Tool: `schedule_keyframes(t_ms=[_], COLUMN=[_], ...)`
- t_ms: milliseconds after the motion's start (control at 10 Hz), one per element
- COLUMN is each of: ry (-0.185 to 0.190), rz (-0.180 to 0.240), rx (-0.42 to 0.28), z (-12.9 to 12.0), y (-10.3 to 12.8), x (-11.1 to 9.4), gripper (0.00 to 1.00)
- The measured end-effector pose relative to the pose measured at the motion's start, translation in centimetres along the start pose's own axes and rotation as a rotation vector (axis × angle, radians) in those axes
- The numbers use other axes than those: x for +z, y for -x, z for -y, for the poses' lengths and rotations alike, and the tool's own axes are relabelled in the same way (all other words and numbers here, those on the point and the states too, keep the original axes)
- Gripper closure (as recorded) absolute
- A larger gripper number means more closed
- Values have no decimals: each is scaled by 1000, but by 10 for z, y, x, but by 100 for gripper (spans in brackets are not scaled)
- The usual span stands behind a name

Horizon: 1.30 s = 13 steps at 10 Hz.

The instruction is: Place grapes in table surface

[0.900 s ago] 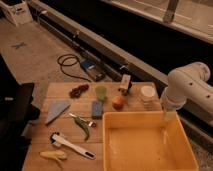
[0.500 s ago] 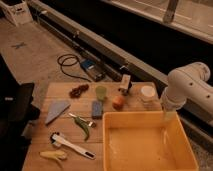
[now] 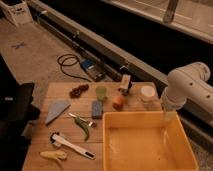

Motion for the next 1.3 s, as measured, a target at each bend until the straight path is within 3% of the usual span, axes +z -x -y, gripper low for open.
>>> schedule_keyframes(t_ms=[1000,1100,1300], ry=[-2,-5,-9], rz=[-4,-6,-2], rx=[-5,-13,-107], z=[0,0,7], y=[0,1,22], x=[0,0,-2], gripper=[35,35,35])
